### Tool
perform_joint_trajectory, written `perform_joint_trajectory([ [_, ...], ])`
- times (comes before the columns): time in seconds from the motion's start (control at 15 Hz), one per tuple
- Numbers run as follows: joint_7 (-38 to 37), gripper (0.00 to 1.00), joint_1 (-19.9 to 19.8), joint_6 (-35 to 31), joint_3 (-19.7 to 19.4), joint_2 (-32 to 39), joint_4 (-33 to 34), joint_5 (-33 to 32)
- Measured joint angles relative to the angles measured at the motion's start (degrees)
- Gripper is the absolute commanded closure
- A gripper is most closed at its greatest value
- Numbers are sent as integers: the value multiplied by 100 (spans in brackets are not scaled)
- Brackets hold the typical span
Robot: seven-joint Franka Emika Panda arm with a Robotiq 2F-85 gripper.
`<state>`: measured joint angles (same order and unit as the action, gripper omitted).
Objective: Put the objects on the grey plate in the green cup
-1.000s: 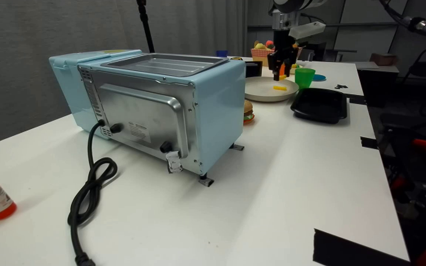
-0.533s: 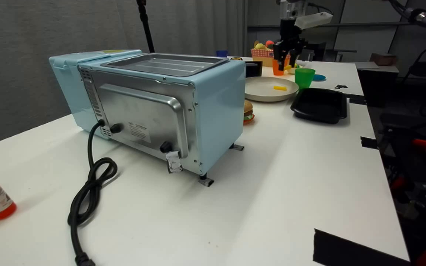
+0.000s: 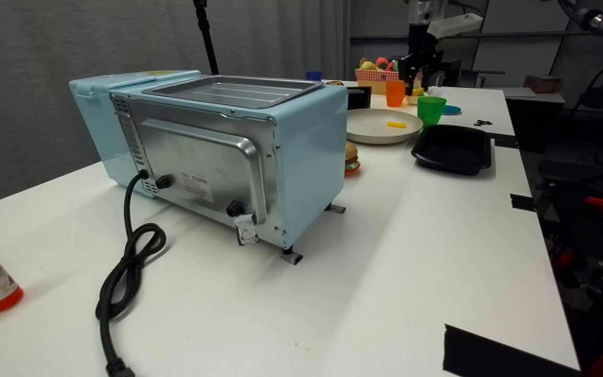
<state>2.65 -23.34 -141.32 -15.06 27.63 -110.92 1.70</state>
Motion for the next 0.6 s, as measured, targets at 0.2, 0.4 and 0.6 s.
perform_joint_trajectory([
  [0.2,0,66,-28,85,-38,0,0,0],
  [0.4,0,66,-30,186,-78,0,-4,0],
  [0.6,0,66,-32,222,-109,0,-27,0],
])
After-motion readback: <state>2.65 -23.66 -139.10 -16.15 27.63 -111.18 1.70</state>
